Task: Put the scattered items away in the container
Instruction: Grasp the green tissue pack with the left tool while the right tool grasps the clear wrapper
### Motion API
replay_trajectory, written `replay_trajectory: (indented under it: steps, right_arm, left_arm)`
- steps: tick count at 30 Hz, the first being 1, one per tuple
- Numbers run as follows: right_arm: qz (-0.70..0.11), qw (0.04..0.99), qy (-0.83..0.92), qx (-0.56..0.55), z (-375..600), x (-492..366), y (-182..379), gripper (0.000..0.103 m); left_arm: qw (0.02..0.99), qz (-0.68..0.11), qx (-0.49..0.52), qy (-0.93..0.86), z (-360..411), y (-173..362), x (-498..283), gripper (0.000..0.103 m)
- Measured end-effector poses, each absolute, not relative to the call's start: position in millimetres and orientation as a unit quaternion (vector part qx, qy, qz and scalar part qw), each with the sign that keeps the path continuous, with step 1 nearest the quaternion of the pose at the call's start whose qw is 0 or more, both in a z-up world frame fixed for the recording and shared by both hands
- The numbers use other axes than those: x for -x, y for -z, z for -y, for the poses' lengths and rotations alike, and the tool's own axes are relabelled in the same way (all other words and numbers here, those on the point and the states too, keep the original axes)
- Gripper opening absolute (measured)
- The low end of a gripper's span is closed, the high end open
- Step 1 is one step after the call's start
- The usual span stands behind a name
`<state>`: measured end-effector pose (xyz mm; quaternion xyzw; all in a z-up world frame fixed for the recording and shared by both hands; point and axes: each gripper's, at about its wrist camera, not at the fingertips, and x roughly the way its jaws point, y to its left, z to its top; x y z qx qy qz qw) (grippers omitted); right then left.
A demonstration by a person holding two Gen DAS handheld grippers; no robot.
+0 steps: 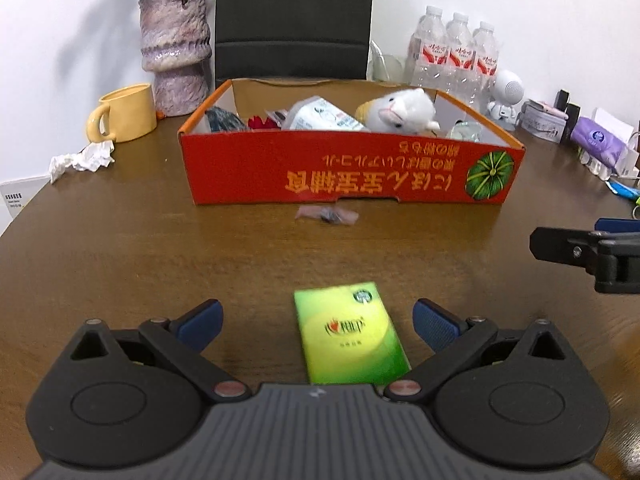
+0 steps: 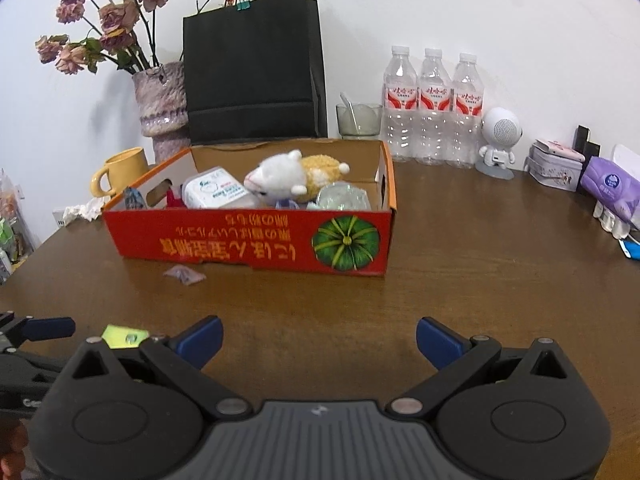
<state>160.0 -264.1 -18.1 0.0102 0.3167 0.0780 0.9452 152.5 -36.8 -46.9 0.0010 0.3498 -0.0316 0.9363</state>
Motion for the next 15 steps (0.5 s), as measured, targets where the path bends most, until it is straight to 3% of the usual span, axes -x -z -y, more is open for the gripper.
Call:
replay_trajectory:
  steps: [3,4,5,6,7,8,15]
  right_arm:
    - [-0.322,0.943,-0.080,-0.007,265,-155,23,0.103]
    - [-0.324,0.943,-0.080,-0.007,265,-153,25,0.103]
    - [-0.326,0.942,-0.080,-0.006,264,-153,26,0.103]
    - [-0.328,0.941,-0.080,-0.006,264,-152,27,0.103]
    - [-0.329,0.941,-0.080,-0.007,264,-151,28,0.103]
    - [-0.330,0.941,-0.080,-0.007,263,-152,29,0.103]
    - [-0.335,0.938,-0.090,0.002,243,-163,30,0.103]
  left_arm:
    - [0.936,-0.351,-0.003,0.024,39,51,-150,0.102]
    - [0.936,-0.351,-0.004,0.024,40,52,-149,0.095]
    - [0.936,-0.352,-0.006,0.024,41,53,-149,0.080]
    - [0.936,-0.351,-0.007,0.025,41,53,-148,0.073]
    - [0.937,-0.347,-0.009,0.026,41,53,-147,0.052]
    - [0.939,-0.343,-0.010,0.027,39,51,-146,0.046]
    - [0.947,-0.317,0.021,0.035,9,39,-149,0.046]
